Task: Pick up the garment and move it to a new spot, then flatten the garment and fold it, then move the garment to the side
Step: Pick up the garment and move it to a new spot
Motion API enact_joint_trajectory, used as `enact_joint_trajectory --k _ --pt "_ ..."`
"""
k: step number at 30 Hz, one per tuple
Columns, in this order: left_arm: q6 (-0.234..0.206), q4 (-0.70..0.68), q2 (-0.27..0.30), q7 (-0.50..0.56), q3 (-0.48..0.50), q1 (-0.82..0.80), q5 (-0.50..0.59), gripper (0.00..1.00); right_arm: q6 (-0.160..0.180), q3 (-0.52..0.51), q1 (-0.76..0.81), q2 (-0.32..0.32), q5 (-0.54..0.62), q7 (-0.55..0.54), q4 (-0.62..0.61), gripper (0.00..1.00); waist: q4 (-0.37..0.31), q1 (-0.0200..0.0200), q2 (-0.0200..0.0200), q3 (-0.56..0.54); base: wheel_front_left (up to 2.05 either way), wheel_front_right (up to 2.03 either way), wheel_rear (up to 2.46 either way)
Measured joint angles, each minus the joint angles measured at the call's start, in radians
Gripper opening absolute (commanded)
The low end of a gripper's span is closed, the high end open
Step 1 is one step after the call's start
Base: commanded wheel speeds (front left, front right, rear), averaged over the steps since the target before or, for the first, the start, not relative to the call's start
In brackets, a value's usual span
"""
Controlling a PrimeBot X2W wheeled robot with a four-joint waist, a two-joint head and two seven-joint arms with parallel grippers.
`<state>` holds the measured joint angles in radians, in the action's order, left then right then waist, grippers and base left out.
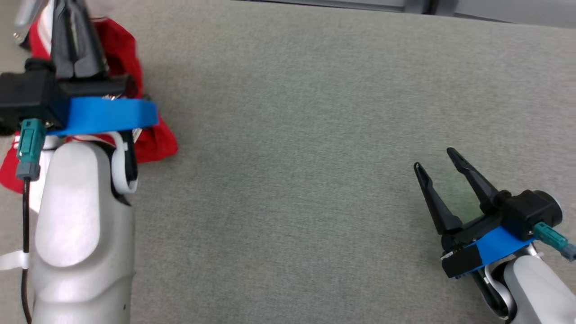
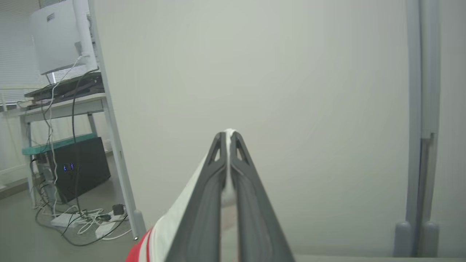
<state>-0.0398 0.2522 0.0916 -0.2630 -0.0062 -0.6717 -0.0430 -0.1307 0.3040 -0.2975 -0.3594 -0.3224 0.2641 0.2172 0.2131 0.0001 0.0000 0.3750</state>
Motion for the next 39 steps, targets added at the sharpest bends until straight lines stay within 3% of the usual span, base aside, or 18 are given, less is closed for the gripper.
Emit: enact_joint_trajectory --k 4,8,10,19,25,26,27,28,33,39 --pt "0.06 -0.058 -0.02 0.0 -0.079 -0.04 -0.009 0.0 0.0 0.0 0.003 0.024 0.0 0.0 0.025 1.0 -0.05 -0.0002 0.0 -0.019 0.0 0.0 0.0" --pt "0.077 -0.065 -0.037 0.0 -0.159 -0.051 -0.03 0.0 0.0 0.007 0.002 0.048 0.0 0.0 0.038 1.0 -0.103 -0.0002 0.0 -0.024 0.0 0.0 0.0" --pt "0.084 -0.06 -0.039 0.0 -0.253 -0.06 -0.084 0.0 0.0 0.012 -0.001 0.063 -0.003 0.0 0.047 1.0 -0.17 -0.0002 0.0 -0.022 0.0 0.0 0.0" --pt "0.009 -0.001 -0.041 0.0 -0.617 -0.071 -0.304 0.0 0.0 0.013 -0.007 0.107 -0.014 0.0 0.072 1.0 -0.377 -0.0002 0.0 -0.025 0.0 0.0 0.0" --pt "-0.028 0.025 -0.042 0.0 -0.746 -0.094 -0.375 0.0 0.0 0.018 -0.007 0.129 -0.018 0.0 0.087 1.0 -0.482 -0.0002 0.0 -0.036 0.0 0.0 0.0" --pt "-0.034 0.027 -0.043 0.0 -0.748 -0.095 -0.38 0.34 0.0 0.016 -0.007 0.13 -0.021 0.0 0.088 1.0 -0.495 -0.0002 0.0 -0.038 0.0 0.0 0.0" --pt "-0.041 0.034 -0.043 0.0 -0.75 -0.095 -0.38 0.78 0.0 0.015 -0.007 0.13 -0.022 0.0 0.088 1.0 -0.504 -0.0002 0.0 -0.04 0.0 0.0 0.0" --pt "-0.047 0.044 -0.042 0.0 -0.751 -0.094 -0.375 1.0 0.0 0.013 -0.007 0.131 -0.022 0.0 0.088 1.0 -0.512 -0.0002 0.0 -0.043 0.0 0.0 0.0" --pt "-0.069 0.078 -0.043 0.0 -0.694 -0.065 -0.351 1.0 0.0 -0.007 -0.008 0.134 -0.022 0.0 0.089 1.0 -0.518 -0.0002 0.0 -0.051 0.0 0.0 0.0" --pt "-0.083 0.108 -0.043 0.0 -0.558 0.05 -0.278 1.0 0.0 -0.038 -0.004 0.137 -0.021 0.0 0.085 1.0 -0.466 -0.0001 0.0 -0.075 0.0 0.0 0.0"
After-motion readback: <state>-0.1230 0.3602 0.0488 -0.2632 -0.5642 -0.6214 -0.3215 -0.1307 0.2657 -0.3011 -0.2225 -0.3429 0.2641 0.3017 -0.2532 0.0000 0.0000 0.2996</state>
